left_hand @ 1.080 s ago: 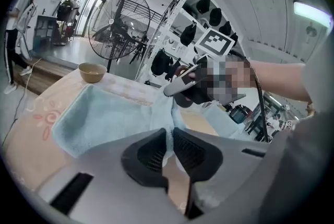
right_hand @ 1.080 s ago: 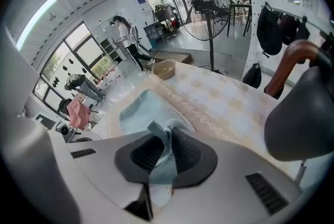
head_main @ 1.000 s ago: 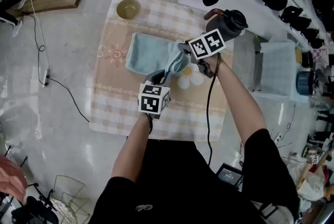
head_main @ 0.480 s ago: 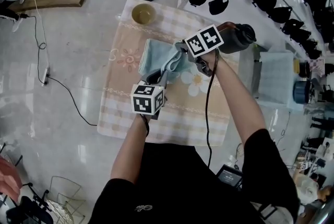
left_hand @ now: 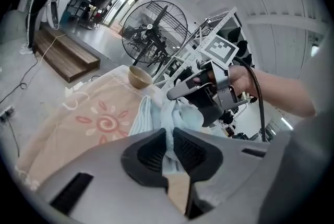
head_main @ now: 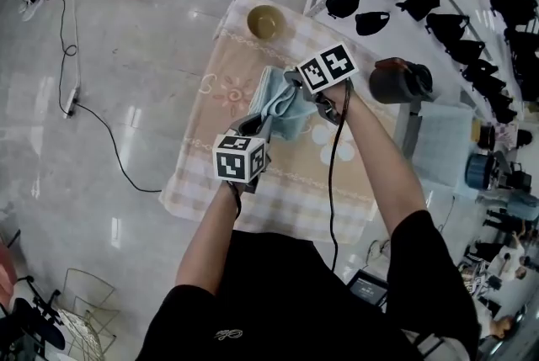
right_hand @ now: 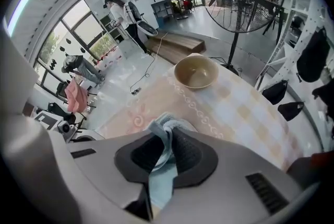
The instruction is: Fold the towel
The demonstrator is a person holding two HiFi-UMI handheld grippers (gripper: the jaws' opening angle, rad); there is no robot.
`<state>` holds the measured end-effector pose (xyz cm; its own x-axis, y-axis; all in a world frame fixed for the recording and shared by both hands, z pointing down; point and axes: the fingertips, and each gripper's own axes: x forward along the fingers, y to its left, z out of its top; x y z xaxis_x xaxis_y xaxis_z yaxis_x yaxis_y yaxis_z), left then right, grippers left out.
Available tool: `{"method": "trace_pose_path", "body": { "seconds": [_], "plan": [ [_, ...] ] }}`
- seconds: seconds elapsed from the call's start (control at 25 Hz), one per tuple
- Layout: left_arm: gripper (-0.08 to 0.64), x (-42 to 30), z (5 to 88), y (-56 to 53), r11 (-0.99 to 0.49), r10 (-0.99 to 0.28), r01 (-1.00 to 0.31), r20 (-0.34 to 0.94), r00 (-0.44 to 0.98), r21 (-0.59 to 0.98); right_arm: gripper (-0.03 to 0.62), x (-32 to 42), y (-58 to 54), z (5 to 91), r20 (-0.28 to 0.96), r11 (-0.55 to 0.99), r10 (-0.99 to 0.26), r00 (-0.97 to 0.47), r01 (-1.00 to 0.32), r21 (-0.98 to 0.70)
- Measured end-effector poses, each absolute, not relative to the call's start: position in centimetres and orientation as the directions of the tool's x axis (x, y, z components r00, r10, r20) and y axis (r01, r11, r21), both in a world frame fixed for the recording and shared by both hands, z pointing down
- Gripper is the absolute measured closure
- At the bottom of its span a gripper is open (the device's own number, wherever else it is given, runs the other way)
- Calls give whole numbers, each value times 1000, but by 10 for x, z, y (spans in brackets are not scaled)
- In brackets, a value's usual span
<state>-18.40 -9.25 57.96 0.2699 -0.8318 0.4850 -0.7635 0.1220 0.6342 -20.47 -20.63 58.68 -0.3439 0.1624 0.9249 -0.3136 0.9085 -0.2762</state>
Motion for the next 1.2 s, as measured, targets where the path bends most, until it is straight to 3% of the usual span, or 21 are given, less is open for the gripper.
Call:
{"method": "trace_pose_path", "body": {
  "seconds": [0.36, 0.52, 0.64, 0.8, 1.04, 1.2],
  "plan": [
    [514, -193, 597, -84, 153, -825, -733, 494, 274, 663, 537, -228, -198, 609, 940, 922, 163, -301, -292, -253],
    [496, -199, 599, -81, 159, -823, -736, 500, 270, 658, 466, -236, -198, 605, 935, 933, 140, -325, -272, -234],
    [328, -213, 594, -77, 177, -840, -747, 494, 226, 641, 397, -243, -203, 595, 915, 940, 104, -391, -262, -219],
    [323, -230, 591, -68, 180, -846, -750, 489, 213, 637, 383, -244, -208, 574, 873, 935, 62, -484, -278, -220],
    [324, -227, 584, -56, 129, -835, -787, 494, 242, 604, 382, -205, -217, 541, 808, 883, -55, -587, -407, -236],
    [324, -214, 586, -50, 116, -823, -785, 501, 267, 609, 382, -149, -222, 540, 810, 811, -131, -572, -531, -244]
  ]
}}
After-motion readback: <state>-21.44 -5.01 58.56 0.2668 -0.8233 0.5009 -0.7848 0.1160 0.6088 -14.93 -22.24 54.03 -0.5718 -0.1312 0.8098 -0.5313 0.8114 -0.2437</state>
